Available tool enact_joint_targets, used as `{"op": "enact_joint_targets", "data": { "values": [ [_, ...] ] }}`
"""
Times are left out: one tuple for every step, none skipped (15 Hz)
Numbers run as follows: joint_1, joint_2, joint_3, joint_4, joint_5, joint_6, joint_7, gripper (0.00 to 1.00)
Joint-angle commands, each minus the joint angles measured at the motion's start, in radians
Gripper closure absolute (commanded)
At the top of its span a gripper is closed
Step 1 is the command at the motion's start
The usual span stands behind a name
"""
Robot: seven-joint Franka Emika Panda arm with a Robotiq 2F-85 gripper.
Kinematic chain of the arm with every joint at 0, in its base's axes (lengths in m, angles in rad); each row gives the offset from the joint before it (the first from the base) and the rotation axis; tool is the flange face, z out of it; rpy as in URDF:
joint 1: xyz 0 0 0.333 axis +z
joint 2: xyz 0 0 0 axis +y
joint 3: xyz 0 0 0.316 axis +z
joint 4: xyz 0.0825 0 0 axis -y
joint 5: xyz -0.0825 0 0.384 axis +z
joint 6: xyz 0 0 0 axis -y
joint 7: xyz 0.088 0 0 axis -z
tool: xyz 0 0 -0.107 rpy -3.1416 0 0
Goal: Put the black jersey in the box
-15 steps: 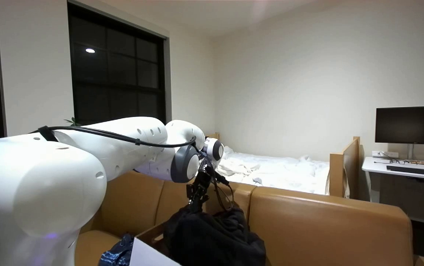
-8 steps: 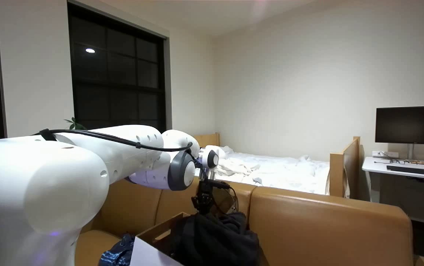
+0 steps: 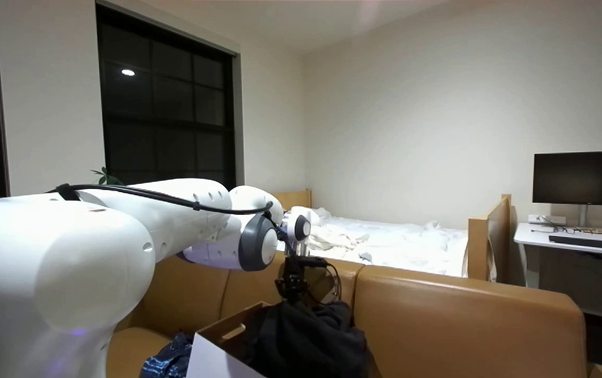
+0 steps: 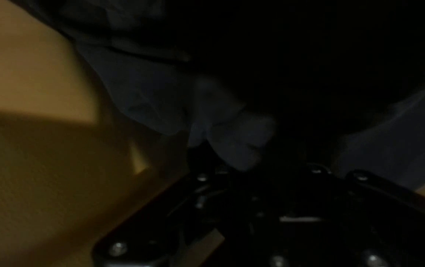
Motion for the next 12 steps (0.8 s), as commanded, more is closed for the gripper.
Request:
{"op": "enact_joint_targets", "data": {
  "values": [
    [0.003, 0.0, -0.006, 0.025, -0.018, 0.007, 0.037, 0.45],
    [0.005, -0.001, -0.011, 0.029, -0.023, -0.004, 0.044, 0.39],
    [0.007, -0.001, -0.014, 0.039, -0.024, -0.025, 0.052, 0.31],
    [0.006, -0.001, -0.015, 0.057, -0.024, -0.053, 0.056, 0.26],
    [0.005, -0.023, -0.015, 0.048, -0.024, -0.065, 0.061, 0.19],
    [0.004, -0.051, -0.022, 0.032, -0.029, -0.049, 0.075, 0.13],
    [0.004, -0.062, -0.03, 0.045, -0.035, -0.039, 0.101, 0.05],
    [0.004, -0.087, -0.042, 0.049, -0.045, -0.042, 0.131, 0.02],
    [0.004, -0.108, -0.05, 0.056, -0.053, -0.047, 0.152, 0.0],
    [0.005, -0.136, -0.061, 0.06, -0.065, -0.046, 0.176, 0.0],
    [0.004, -0.167, -0.07, 0.061, -0.075, -0.046, 0.201, 0.0],
    [-0.002, -0.192, -0.079, 0.063, -0.081, -0.024, 0.231, 0.0]
  ]
}}
